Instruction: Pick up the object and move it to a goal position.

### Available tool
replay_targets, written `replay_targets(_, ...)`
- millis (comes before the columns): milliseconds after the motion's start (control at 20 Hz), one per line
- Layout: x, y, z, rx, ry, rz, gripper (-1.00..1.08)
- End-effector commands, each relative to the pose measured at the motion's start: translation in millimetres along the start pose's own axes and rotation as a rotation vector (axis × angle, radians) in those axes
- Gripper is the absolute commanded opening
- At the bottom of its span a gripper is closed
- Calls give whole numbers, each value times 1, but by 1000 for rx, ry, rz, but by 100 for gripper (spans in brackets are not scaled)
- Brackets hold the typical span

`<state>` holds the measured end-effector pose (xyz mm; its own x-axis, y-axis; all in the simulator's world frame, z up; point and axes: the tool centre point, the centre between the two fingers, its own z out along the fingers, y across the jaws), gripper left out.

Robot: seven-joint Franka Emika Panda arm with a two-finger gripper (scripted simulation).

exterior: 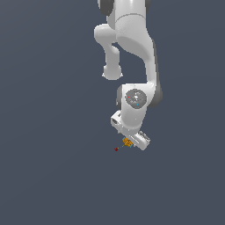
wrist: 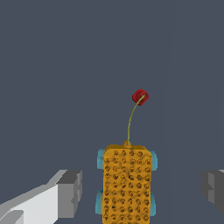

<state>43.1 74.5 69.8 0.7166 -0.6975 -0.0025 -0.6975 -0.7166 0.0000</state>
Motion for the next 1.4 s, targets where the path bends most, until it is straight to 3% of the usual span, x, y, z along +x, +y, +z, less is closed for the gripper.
replay_targets(0,-1,-2,3,0,2,22,100)
replay_targets(450,-2,-4,7,0,2,32,100)
replay_targets(1200,-1,-4,55,0,2,37,100)
replay_targets(1250,-1,-4,55,0,2,37,-100)
replay_targets(1350,-1,-4,55,0,2,37,-100)
